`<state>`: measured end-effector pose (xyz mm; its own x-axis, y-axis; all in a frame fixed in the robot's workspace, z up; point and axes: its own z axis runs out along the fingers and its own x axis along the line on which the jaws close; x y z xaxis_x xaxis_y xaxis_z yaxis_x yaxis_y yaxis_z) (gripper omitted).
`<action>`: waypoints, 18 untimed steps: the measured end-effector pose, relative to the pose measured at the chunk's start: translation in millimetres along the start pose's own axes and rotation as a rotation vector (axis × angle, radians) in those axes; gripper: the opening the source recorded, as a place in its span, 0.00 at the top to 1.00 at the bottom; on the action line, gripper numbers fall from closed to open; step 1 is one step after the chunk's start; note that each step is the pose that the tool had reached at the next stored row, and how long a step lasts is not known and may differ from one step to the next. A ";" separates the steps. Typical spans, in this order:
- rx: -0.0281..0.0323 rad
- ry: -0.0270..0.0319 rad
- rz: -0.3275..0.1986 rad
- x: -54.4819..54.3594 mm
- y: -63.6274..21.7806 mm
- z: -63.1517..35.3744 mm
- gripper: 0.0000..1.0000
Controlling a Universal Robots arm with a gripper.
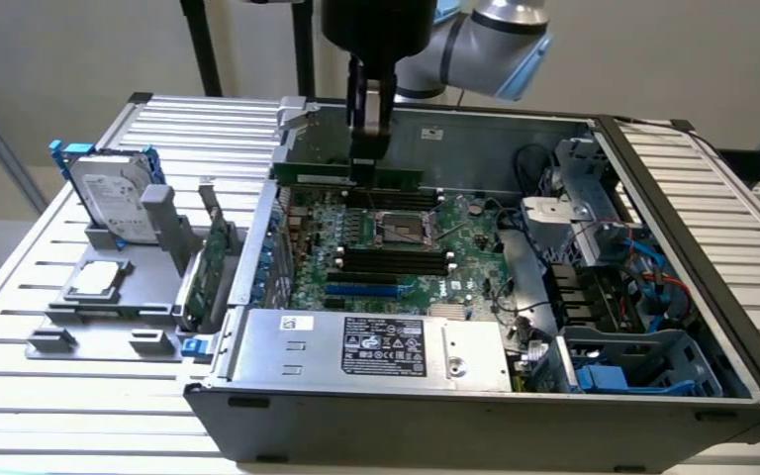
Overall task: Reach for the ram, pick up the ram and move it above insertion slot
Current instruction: 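Pick up the ram and move it above insertion slot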
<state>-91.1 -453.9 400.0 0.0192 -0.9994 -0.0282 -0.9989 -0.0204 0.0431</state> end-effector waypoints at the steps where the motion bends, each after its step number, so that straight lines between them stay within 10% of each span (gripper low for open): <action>1: 0.0002 -0.0005 0.000 -1.0 -2.5 -0.1 0.87; 18: 0.0171 -0.0085 -0.001 -17.8 -33.5 0.1 0.87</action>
<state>-58.0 -435.5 399.0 0.0196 -0.9991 -0.0367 -0.9994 -0.0206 0.0261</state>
